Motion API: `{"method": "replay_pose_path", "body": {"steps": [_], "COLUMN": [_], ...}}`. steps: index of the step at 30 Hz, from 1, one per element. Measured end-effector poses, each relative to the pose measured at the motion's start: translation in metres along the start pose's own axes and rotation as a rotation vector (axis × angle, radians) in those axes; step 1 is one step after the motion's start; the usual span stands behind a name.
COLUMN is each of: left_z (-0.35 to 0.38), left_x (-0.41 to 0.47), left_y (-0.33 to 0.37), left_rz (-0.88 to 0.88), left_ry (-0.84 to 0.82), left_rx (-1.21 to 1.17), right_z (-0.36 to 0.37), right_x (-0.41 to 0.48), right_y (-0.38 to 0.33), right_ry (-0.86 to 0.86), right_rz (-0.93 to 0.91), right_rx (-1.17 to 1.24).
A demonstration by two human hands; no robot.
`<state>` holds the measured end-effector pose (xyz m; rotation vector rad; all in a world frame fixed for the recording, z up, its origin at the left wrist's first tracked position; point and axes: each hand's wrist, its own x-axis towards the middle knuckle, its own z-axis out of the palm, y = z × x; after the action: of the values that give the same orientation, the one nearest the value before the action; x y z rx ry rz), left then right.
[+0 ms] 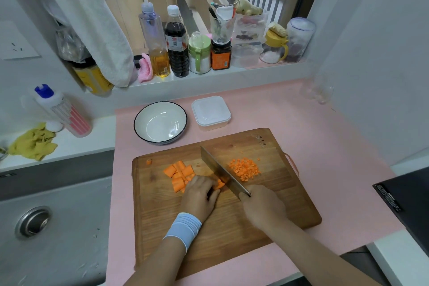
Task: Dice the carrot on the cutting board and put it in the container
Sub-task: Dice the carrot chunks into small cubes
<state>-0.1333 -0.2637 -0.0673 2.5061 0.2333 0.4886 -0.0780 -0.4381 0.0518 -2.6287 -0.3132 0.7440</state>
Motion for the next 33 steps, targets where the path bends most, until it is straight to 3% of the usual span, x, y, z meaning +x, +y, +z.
{"method": "replay_pose_path", "body": {"steps": [11,23,33], "left_z": [0.001,0.006,0.007], "left_x": [0.002,0.003,0.002], "left_y": [0.000,-0.001,-0.002], "left_rz": [0.067,0.016,0.023], "left_ry": [0.002,0.026,0.038], "left_rx": [-0.059,-0.101,-0.122], "right_z": [0.009,0.014,0.016], "right_x": [-0.006,-0.023,-0.016], "right_y": [-0.005,-0.017,-0.013], "right_ry": [0.016,0.135,0.064], "right_rz": [-0.007,-0.090,-0.048], "right_rx": [0.015,-0.073,-0.093]}}
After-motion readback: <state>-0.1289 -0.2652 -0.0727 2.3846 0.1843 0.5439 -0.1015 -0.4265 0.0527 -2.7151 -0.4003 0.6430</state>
